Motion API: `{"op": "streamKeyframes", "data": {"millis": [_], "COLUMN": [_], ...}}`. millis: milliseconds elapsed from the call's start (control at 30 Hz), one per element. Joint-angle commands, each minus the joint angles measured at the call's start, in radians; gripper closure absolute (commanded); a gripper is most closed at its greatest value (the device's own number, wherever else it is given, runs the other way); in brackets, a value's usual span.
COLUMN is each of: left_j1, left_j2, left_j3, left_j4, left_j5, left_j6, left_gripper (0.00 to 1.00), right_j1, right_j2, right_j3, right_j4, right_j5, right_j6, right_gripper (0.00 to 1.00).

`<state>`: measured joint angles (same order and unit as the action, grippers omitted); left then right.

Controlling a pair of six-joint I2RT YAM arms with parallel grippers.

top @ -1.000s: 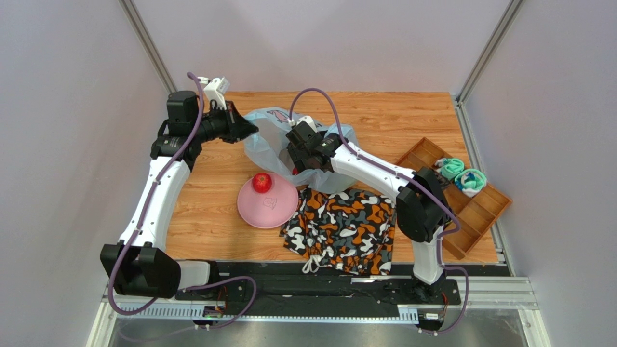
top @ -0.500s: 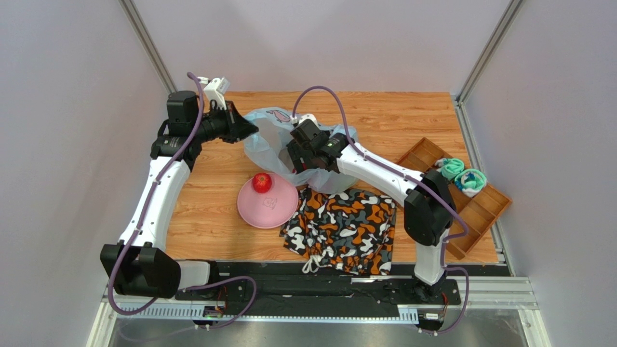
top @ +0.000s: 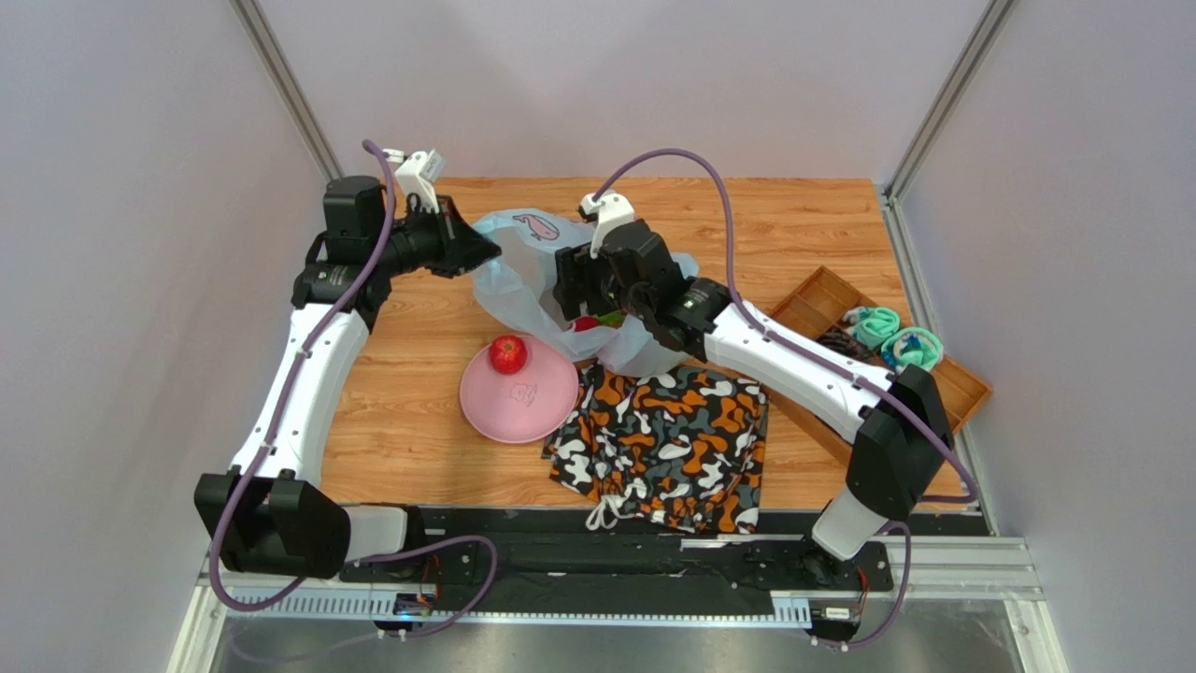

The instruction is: Place the fruits into the plastic bag

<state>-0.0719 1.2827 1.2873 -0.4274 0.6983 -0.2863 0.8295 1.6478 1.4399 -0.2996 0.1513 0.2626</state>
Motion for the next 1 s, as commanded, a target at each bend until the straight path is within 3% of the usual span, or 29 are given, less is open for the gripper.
{"op": "streamKeyframes", "data": {"millis": [0, 200, 500, 800, 967], "left_j1": [-0.002, -0.002, -0.002, -0.002, -0.002], "left_j2": [-0.039, -0.040, -0.040, -0.043, -0.045], "left_j3": [-0.002, 0.000, 0.000, 0.000, 0.000], "left_j4": [0.026, 0.026, 0.026, 0.024, 0.026], "left_j5": [0.010, 0.010, 0.010, 0.010, 0.010], "left_j6": [-0.005, -0.005, -0.005, -0.005, -0.005], "left_gripper": [1.00, 1.00, 1.00, 1.00, 1.00], "right_j1": [0.058, 0.161, 0.267, 0.267, 0.257], "right_j2": [-0.071, -0.053, 0.049, 0.260, 0.325], "right_j3": [-0.070, -0.046, -0.049, 0.158, 0.198], "right_j4": [0.272, 0.320, 0.347, 0.105, 0.037], "right_j5": [-0.127, -0.200, -0.274, -0.154, 0.016], "right_j6": [-0.026, -0.138, -0.096, 0.023, 0.053], "right_gripper": [0.26, 0.34, 0.37, 0.36, 0.32]}}
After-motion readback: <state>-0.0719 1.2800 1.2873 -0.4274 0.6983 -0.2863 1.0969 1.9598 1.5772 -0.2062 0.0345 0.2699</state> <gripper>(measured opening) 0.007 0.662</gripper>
